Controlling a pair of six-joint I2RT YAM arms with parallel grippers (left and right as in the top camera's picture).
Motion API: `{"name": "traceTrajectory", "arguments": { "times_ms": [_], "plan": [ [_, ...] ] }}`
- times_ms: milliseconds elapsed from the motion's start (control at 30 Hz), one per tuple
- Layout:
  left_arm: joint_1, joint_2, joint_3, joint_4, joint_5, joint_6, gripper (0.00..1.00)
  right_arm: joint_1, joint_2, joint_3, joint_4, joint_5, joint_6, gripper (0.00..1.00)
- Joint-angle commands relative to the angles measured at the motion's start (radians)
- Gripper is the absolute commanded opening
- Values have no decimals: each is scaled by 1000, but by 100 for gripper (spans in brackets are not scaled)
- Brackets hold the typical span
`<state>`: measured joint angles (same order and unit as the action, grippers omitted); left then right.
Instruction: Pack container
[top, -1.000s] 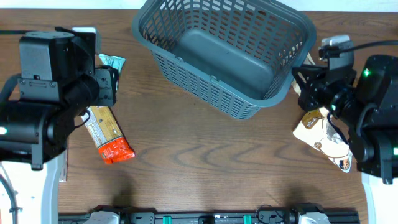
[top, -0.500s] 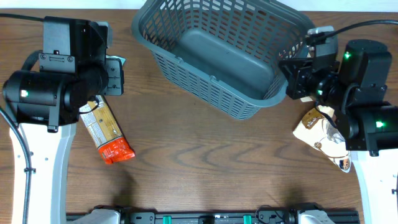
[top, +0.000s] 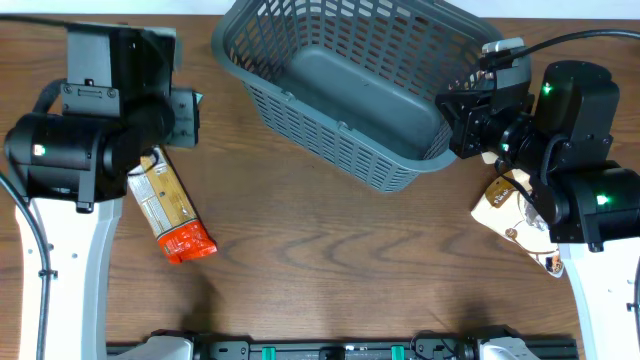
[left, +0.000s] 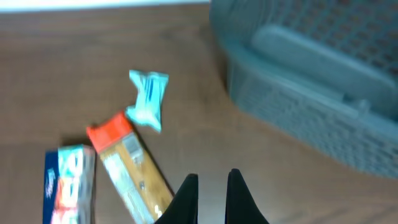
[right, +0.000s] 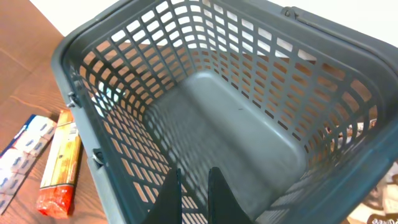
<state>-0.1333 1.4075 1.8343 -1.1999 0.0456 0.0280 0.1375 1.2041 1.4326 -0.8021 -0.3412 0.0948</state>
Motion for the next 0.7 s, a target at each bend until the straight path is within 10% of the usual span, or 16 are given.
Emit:
{"name": "traceTrajectory", "arguments": {
  "times_ms": [0,667],
  "plan": [
    [-15,11,18,59,-1,43,6,16,-2,23,32,-7,-21,1],
    [-201,302,18,326,-2,58,6,203,-10,26,-78,114,-89,1]
  ]
}}
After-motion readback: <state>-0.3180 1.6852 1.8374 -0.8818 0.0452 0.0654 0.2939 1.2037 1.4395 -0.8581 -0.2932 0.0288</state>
